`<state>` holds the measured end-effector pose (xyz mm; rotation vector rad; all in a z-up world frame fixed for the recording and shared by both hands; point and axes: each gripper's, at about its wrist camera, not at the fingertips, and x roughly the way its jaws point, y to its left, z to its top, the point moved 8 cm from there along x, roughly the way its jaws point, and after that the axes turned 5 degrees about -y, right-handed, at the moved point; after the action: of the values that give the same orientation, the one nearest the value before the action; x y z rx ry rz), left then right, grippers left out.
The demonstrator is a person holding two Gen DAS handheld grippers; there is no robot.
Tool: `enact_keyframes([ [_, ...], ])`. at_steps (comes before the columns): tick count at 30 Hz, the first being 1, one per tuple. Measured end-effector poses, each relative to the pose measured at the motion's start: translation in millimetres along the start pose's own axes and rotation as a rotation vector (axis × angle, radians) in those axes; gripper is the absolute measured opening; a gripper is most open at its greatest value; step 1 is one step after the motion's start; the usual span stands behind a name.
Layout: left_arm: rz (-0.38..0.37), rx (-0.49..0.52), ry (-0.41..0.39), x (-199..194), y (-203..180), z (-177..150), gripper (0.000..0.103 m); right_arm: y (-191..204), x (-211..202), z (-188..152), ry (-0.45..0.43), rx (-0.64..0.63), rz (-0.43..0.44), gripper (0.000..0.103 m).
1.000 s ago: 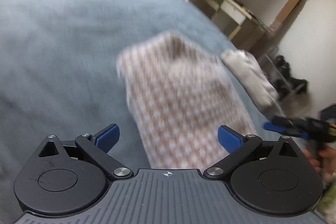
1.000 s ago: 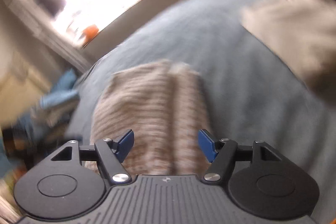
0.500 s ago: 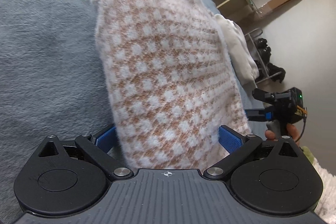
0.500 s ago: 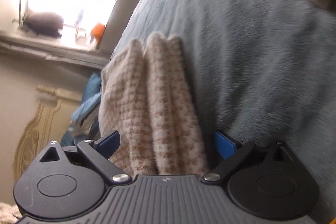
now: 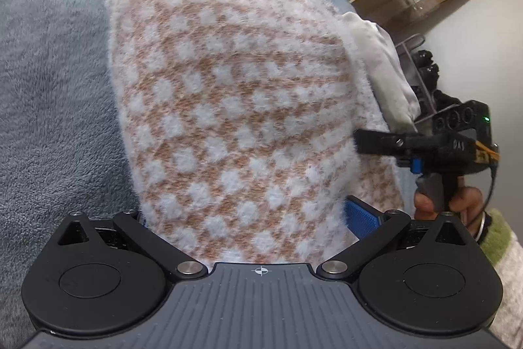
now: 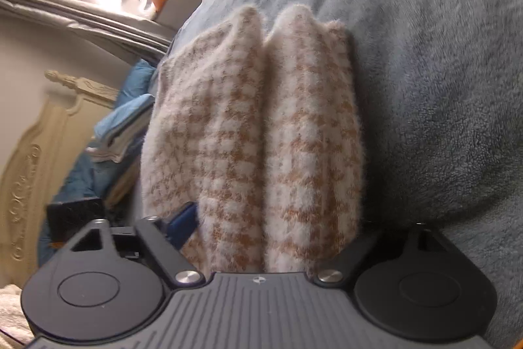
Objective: Fold clothes
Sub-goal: 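Grasp the folded cardigan with the right gripper and lift it, then lower the cardigan onto the folded cream garment and open the right gripper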
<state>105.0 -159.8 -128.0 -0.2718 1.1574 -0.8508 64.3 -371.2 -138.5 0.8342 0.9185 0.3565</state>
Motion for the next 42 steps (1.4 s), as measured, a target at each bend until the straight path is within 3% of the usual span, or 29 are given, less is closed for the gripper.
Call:
enact_keyframes([
  [2, -0.006, 0.037, -0.004, -1, -15, 8, 0.102, 7, -8, -1, -0.026, -0.029, -0.018, 0.069],
  [5, -0.015, 0.092, -0.01, -3, -39, 21, 0.101, 19, -24, -3, -0.078, -0.076, -0.026, 0.064],
  [15, -0.048, 0.278, -0.03, -6, -118, 65, 0.101, 26, -98, 51, -0.269, -0.13, 0.04, 0.061],
  [21, -0.114, 0.389, -0.068, 52, -201, 117, 0.1, 3, -182, 117, -0.4, -0.246, -0.036, 0.061],
  [24, -0.151, 0.386, -0.106, 94, -236, 139, 0.099, -19, -221, 157, -0.445, -0.27, -0.1, 0.061],
  [30, -0.132, 0.372, -0.124, 153, -241, 126, 0.099, -66, -269, 210, -0.444, -0.351, -0.151, 0.061],
  [38, -0.098, 0.357, -0.146, 224, -242, 103, 0.099, -184, -221, 207, -0.317, -0.183, -0.184, 0.065],
  [42, -0.118, 0.297, -0.174, 219, -244, 108, 0.099, -179, -235, 210, -0.363, -0.216, -0.139, 0.065],
])
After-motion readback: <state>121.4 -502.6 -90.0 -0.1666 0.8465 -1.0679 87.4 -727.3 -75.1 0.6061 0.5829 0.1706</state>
